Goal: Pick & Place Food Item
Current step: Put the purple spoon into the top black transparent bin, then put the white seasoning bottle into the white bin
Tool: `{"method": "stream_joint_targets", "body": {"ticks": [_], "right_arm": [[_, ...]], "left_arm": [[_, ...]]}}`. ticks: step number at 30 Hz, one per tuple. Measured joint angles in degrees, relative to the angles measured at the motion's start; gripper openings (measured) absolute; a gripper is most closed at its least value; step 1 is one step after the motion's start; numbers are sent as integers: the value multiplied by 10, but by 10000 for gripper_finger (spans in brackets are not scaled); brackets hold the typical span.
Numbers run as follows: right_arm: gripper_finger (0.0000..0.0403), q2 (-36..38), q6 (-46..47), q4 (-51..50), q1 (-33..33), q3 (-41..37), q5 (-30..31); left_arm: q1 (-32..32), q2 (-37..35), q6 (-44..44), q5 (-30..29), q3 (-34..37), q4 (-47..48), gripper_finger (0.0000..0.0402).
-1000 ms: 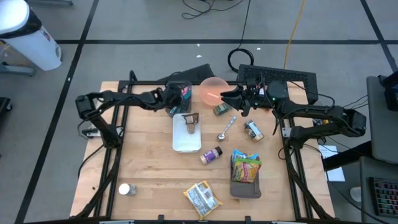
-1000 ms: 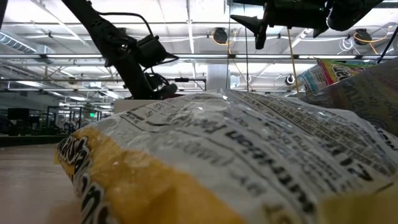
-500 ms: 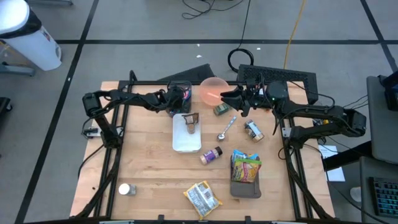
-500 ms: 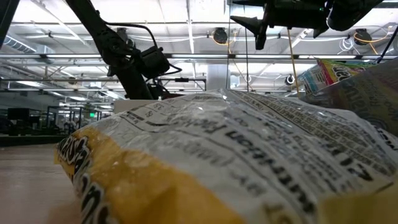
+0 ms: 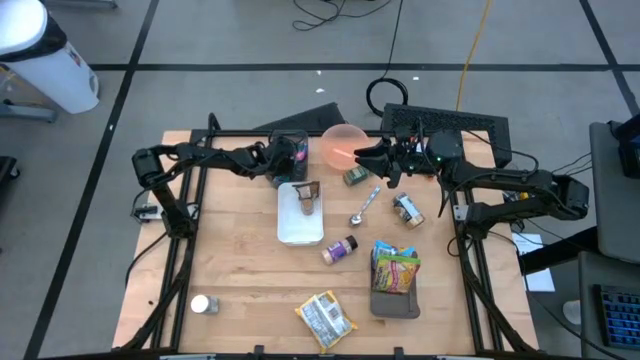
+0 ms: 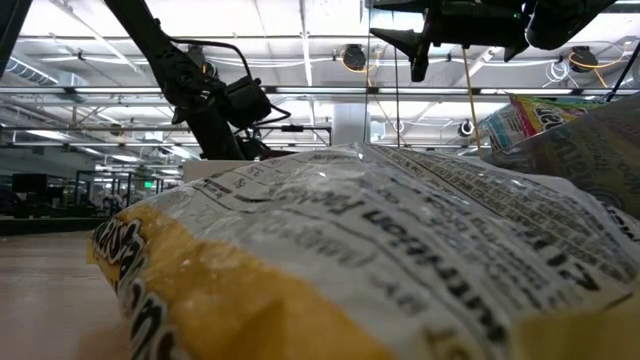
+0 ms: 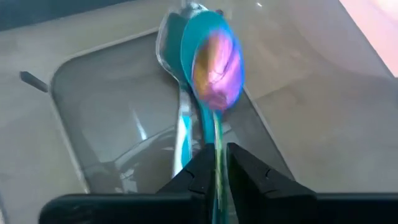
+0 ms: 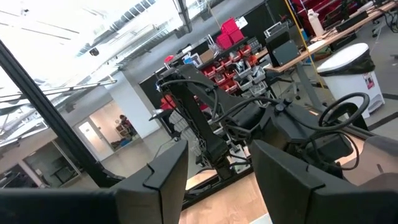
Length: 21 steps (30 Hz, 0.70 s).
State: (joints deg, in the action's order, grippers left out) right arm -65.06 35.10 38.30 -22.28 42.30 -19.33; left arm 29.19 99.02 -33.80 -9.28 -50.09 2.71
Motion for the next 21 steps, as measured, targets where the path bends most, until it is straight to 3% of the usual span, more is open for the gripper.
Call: {"method": "stream_joint_targets", "body": {"ticks": [10, 16, 21], "right_arm": [[169, 0, 0, 0, 0, 0, 0], [169, 0, 1, 0, 0, 0, -2], [169, 0, 2, -1, 0, 0, -2]], "left_arm": [[5, -1, -1, 18, 0, -5, 93], [24, -38, 3, 98, 0, -34, 115], [40, -111, 5, 160, 0, -15, 117]]}}
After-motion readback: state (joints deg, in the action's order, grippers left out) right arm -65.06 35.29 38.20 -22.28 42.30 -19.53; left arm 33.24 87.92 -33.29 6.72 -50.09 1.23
